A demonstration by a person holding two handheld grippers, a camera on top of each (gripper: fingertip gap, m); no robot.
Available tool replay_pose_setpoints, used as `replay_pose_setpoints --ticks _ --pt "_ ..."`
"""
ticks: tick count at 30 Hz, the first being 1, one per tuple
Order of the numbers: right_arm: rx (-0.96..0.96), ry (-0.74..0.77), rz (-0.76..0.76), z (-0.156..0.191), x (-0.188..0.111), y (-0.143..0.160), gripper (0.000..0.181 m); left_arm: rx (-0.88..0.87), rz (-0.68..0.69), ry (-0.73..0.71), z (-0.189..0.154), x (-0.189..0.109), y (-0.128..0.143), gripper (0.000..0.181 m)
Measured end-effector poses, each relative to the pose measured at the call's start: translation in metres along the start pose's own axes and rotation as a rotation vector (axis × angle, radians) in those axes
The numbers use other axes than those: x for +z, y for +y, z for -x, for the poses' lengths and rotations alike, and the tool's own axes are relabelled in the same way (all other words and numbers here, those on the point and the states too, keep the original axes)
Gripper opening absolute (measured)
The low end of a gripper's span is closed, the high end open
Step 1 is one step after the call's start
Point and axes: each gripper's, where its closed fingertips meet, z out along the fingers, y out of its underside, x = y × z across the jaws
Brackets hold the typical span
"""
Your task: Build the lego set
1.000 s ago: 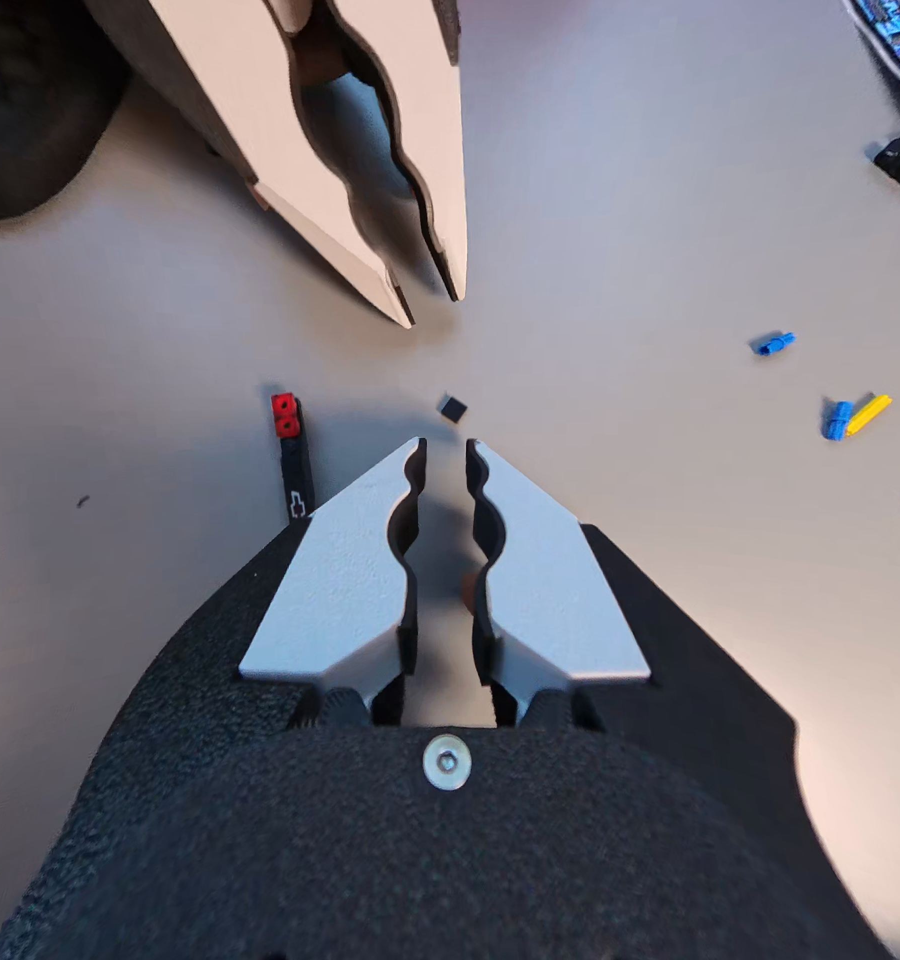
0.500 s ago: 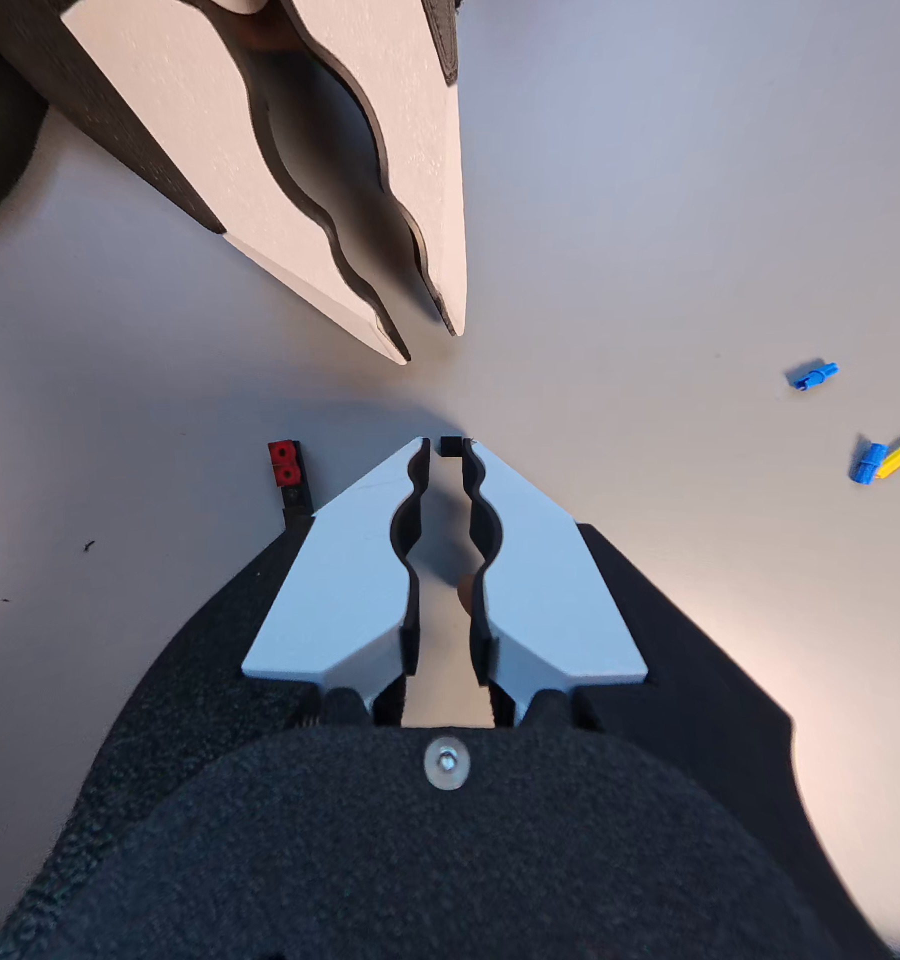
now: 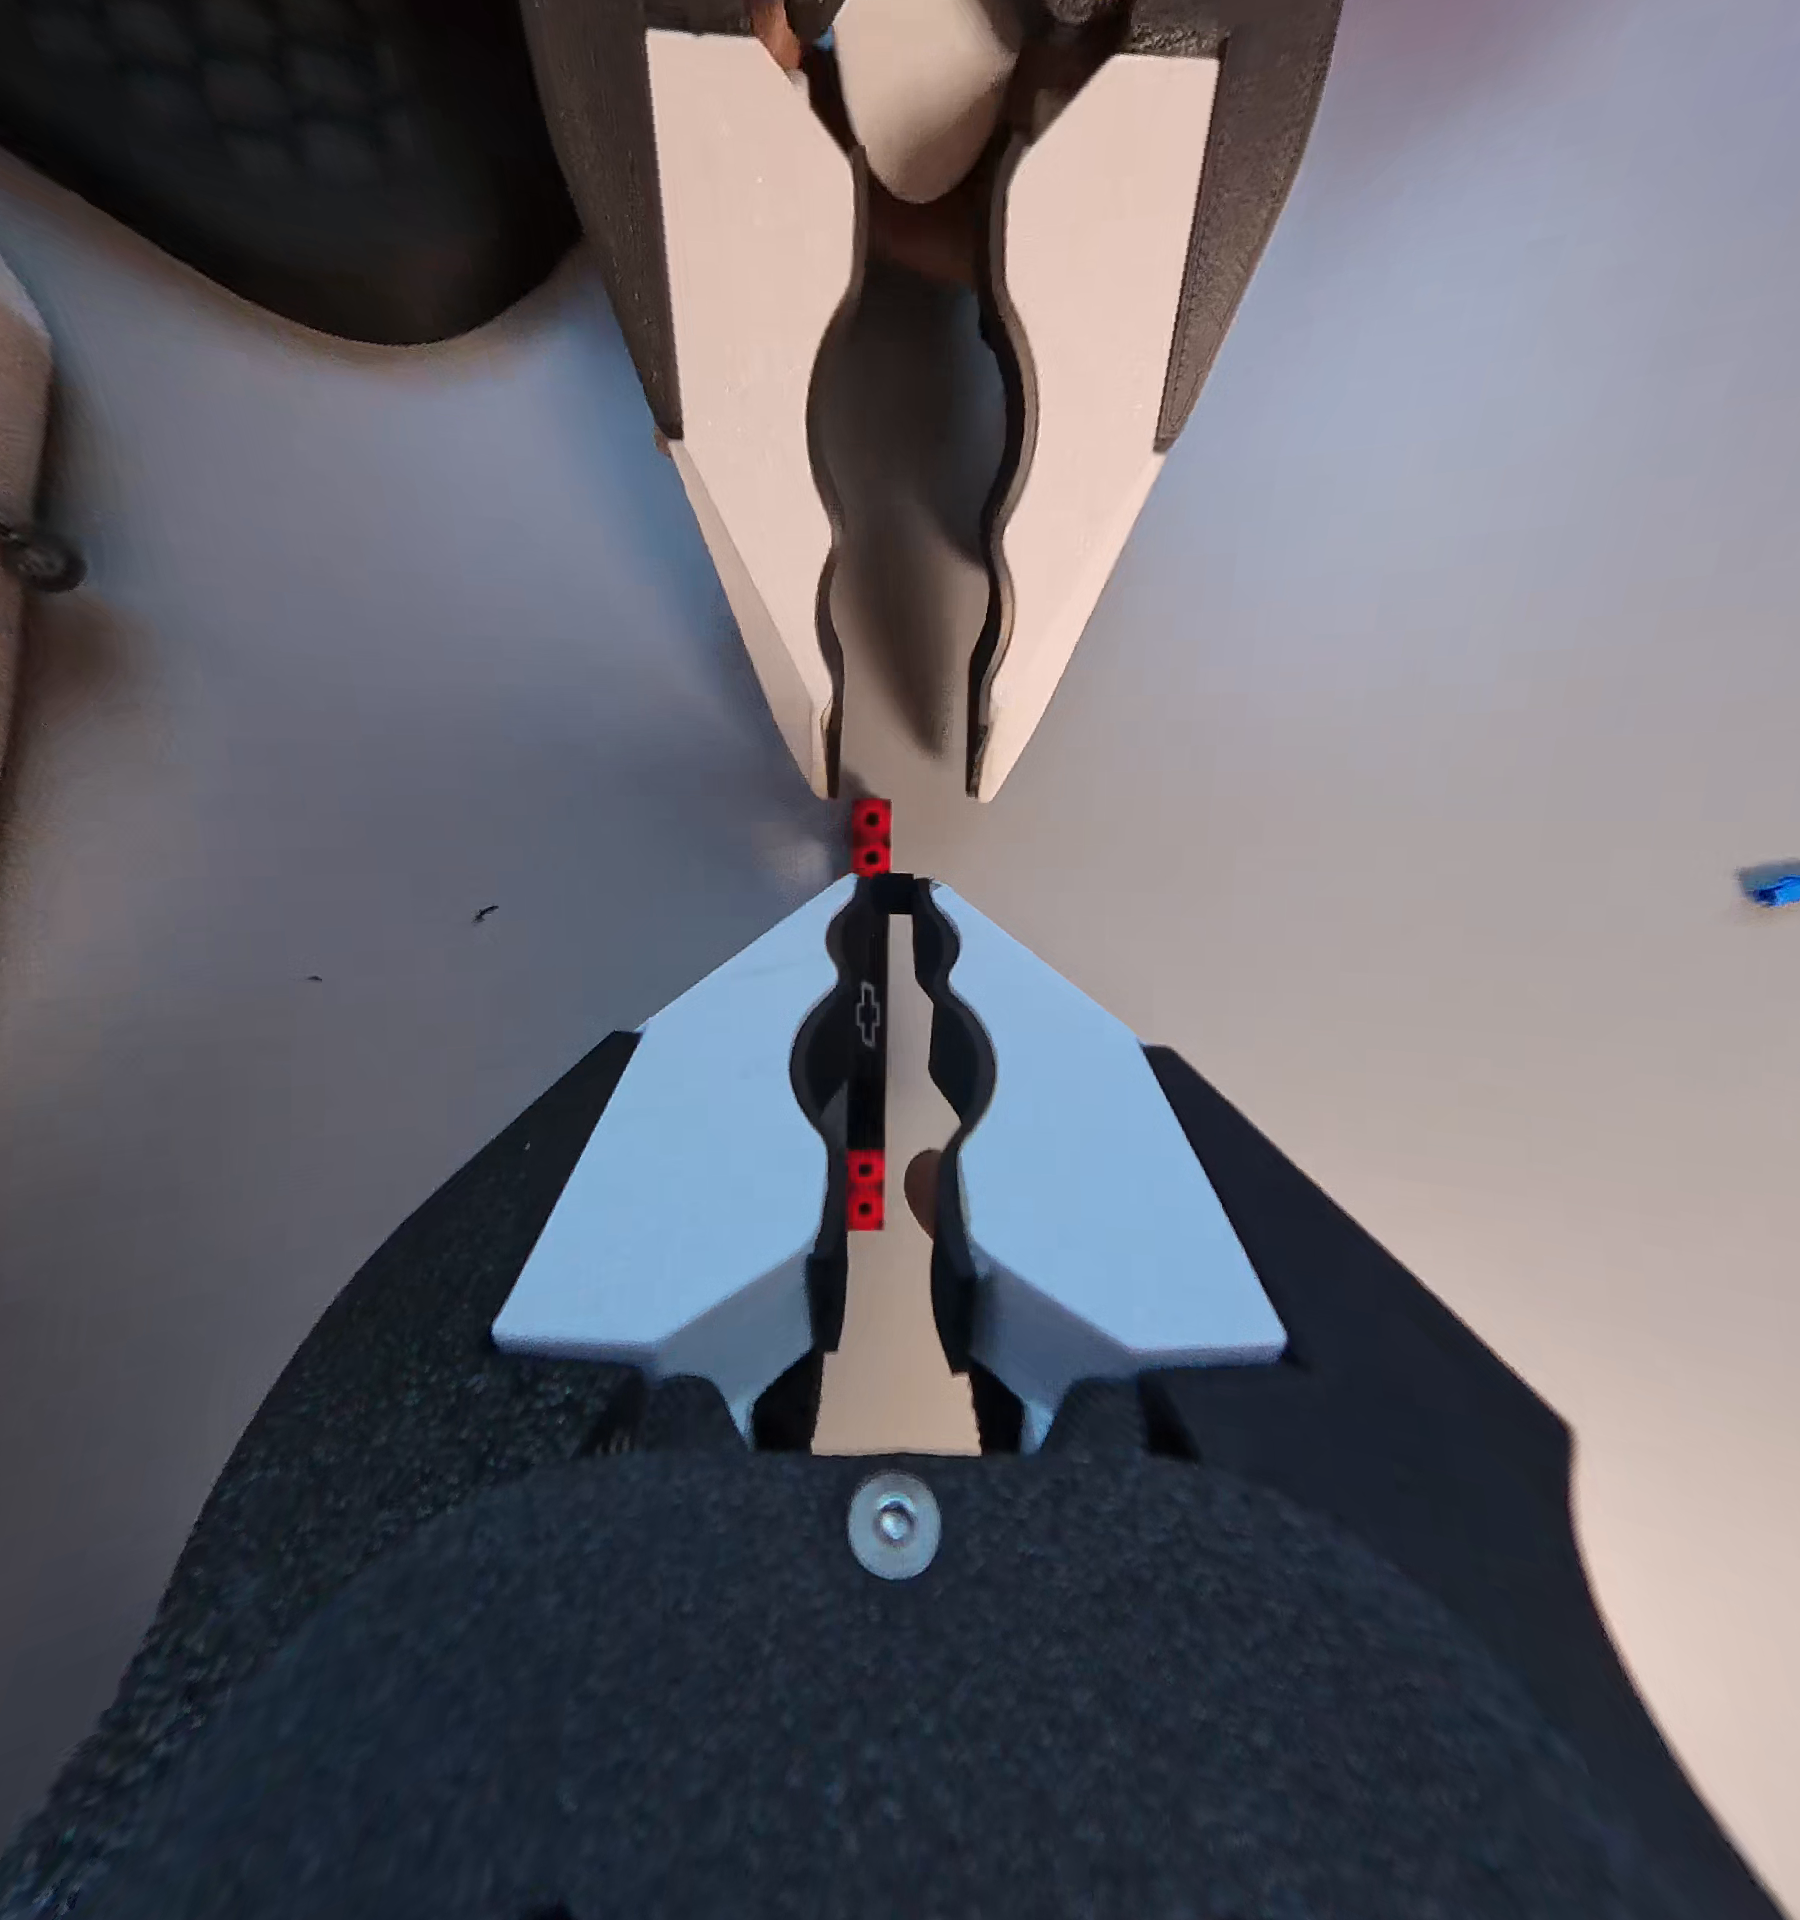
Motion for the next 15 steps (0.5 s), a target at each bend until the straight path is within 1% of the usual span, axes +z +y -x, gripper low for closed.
replay_pose_setpoints --ticks 8,15 --pt "0.012 0.004 0.037 0.003 0.007 0.003 0.005 0.044 0.047 -0.013 -0.006 0.011 0.001 0.016" --pt "-0.002 -0.001 0.065 0.005 0.010 0.007 0.005 0.064 0.050 -0.028 -0.007 0.013 0.000 0.006"
